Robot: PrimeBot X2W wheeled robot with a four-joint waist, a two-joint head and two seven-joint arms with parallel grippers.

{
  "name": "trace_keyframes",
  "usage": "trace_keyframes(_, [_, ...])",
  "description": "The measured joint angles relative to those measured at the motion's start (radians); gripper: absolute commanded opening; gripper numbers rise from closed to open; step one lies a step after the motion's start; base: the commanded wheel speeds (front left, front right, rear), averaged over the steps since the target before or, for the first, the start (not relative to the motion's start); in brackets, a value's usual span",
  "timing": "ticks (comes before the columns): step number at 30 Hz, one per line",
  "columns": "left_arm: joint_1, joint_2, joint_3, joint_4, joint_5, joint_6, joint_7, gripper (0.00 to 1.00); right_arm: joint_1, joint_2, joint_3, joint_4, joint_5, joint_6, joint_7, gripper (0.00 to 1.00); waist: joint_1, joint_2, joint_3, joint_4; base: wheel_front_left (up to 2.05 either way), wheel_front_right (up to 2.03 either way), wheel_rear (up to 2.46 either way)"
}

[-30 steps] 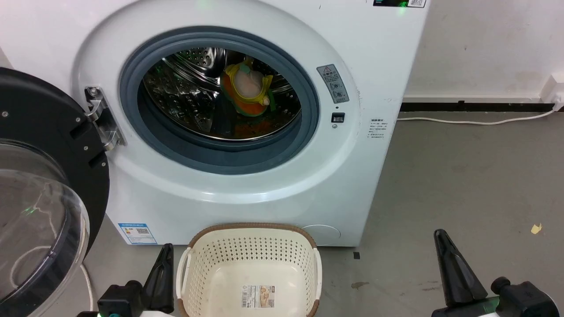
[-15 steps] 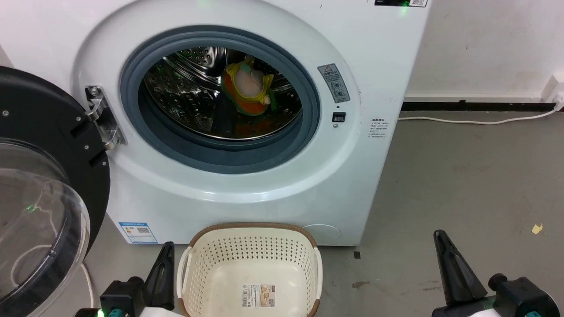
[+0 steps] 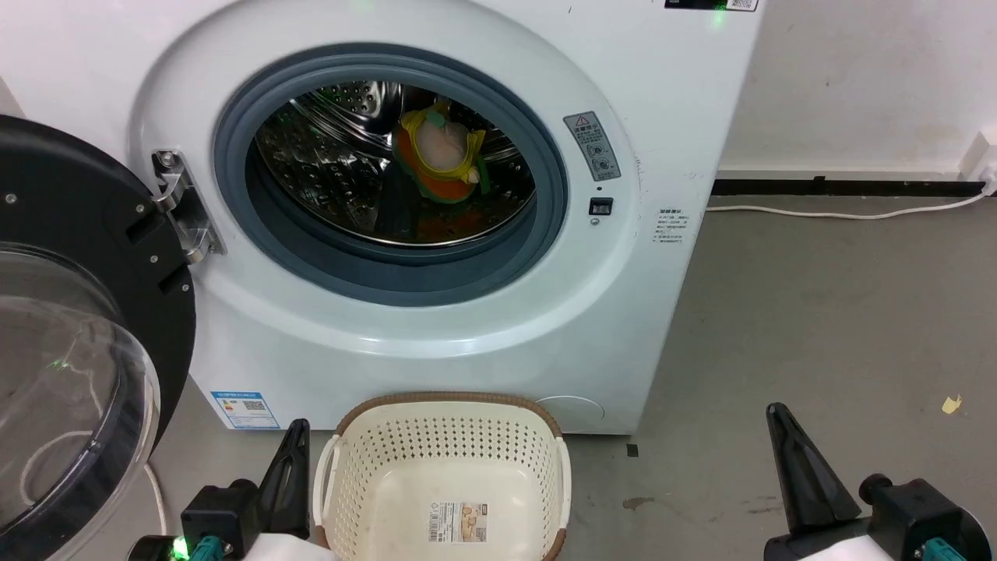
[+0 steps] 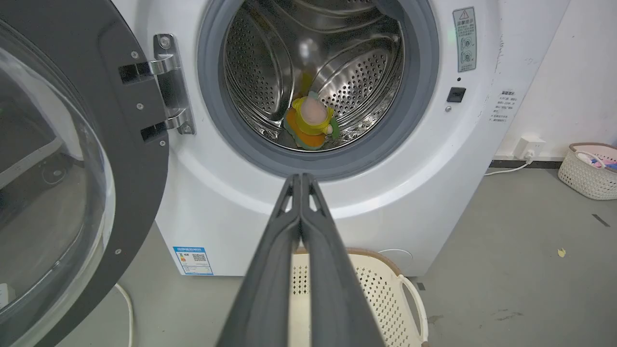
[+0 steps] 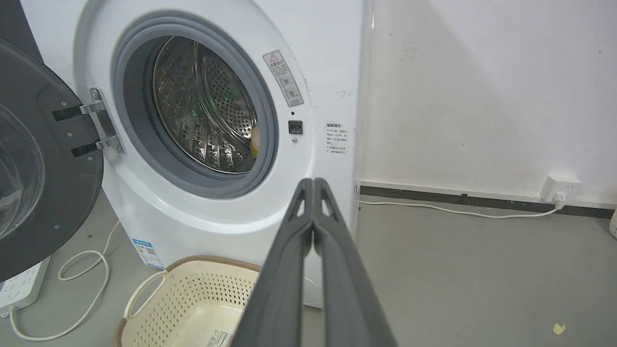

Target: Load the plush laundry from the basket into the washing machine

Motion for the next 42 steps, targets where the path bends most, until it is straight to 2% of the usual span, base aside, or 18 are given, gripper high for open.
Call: trace_keyframes(42, [-0.026, -0.048, 0.049, -0.02, 0.101, -0.022, 0.087, 0.0, -0.058, 0.0, -0.023, 0.042, -0.049, 0.0, 0.088, 0.0, 0.0, 0.0, 0.007, 0.007, 0.0, 0.0, 0.0])
